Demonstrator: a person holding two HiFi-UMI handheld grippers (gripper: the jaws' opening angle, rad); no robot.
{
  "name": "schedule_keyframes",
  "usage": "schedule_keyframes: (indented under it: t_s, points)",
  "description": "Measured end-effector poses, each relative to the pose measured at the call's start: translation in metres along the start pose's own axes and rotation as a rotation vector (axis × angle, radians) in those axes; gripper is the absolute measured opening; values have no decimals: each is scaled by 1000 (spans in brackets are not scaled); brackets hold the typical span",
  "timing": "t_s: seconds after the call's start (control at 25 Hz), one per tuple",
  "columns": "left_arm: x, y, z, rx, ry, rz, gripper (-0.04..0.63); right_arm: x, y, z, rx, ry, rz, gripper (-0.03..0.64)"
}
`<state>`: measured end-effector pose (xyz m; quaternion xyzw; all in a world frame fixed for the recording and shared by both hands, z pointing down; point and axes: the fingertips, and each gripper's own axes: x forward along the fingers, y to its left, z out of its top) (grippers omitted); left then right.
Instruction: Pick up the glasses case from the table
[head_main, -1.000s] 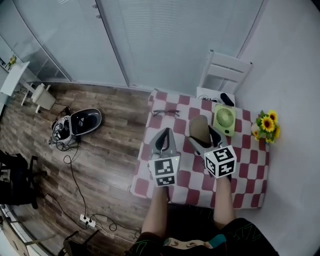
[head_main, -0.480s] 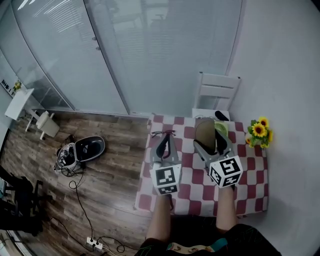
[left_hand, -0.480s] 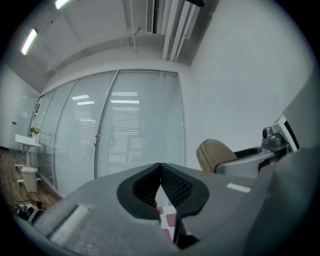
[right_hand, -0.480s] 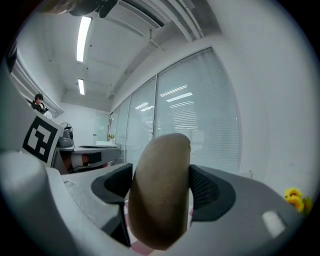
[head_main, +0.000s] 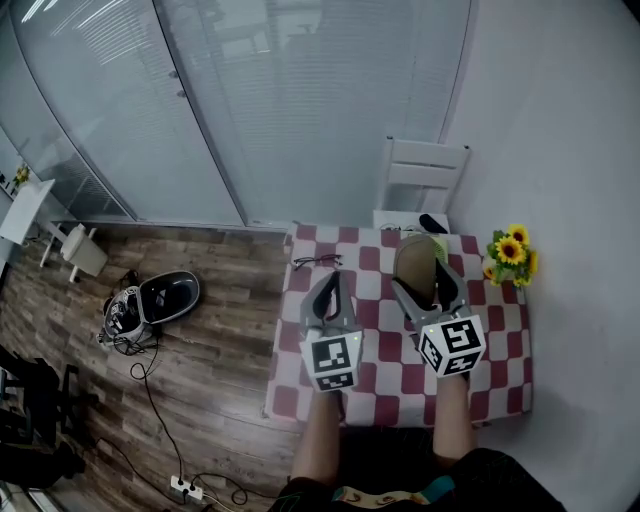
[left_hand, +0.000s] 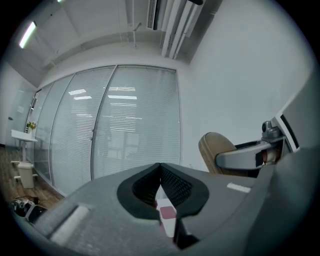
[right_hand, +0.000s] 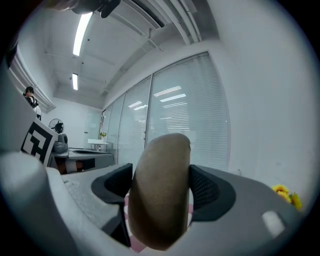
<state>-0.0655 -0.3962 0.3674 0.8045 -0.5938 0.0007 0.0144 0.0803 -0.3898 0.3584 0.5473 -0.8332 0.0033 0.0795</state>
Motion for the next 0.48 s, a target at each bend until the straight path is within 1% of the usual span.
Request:
schedule_keyframes:
  t_s: [0.28, 0.48]
  points:
    - [-1, 8, -11, -24, 7, 10, 11, 2, 6, -4, -34, 11, -1, 360]
    - [-1, 19, -21, -25, 22, 17, 11, 9, 10, -11, -33, 18, -5, 360]
